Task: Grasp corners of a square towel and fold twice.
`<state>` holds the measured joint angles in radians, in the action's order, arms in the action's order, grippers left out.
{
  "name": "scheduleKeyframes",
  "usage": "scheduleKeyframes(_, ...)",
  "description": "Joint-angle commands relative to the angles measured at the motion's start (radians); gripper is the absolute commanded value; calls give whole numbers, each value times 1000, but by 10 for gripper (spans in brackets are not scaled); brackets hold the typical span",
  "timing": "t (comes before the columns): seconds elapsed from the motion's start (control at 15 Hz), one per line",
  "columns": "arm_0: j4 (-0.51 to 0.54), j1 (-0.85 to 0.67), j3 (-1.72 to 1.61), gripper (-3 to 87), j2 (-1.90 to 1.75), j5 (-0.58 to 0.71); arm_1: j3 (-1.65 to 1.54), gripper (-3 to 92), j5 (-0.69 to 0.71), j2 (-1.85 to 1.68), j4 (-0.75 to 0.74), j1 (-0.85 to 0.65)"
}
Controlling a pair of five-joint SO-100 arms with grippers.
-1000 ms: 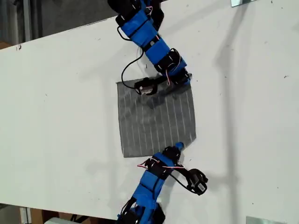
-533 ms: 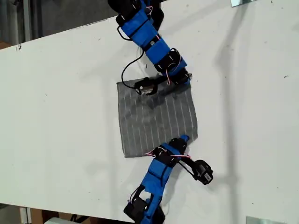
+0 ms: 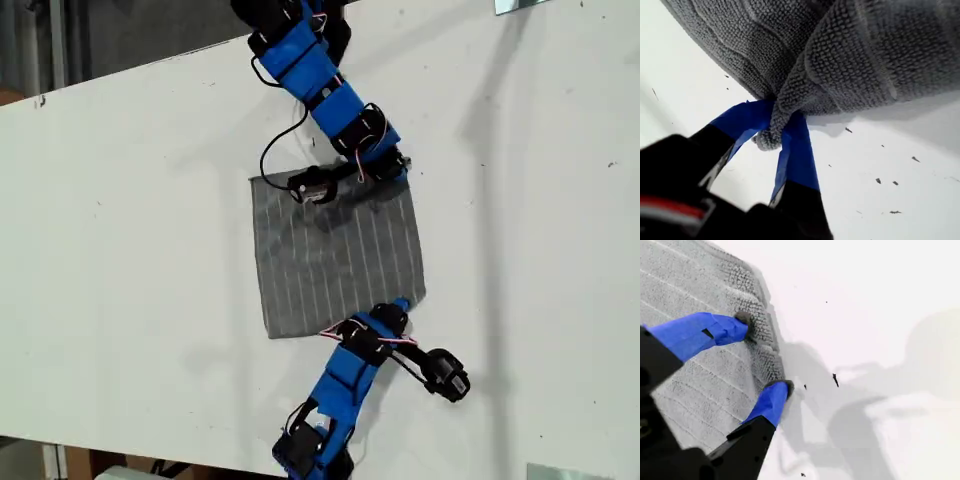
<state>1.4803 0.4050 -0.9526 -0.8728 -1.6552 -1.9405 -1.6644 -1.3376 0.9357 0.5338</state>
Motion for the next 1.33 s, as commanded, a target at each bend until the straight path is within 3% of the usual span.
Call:
scheduleKeyframes(0.0,-48,15,44,225,5,-14,-5,-1,-2,11,-6,8)
scheduleKeyframes(0.2,-143,9,48,217,63,14,-5,-1,-6,9,-5,12)
scheduleKeyframes(0.33,-196,3,48,-2,110,14,-5,-1,-6,3,-2,14)
scheduleKeyframes(0.47,-210,3,49,-3,123,12,3,-1,-9,2,0,18)
scheduleKeyframes(0.6,-160,2,55,-3,106,-2,52,-1,-8,5,57,21)
scheduleKeyframes(0.8,-29,-5,78,-3,0,-8,299,-1,32,6,376,-3)
scheduleKeyframes(0.93,23,-17,78,-3,-107,20,391,-1,51,-57,514,-29)
scheduleKeyframes(1.27,104,-78,61,-3,-308,160,390,0,133,-236,575,-164)
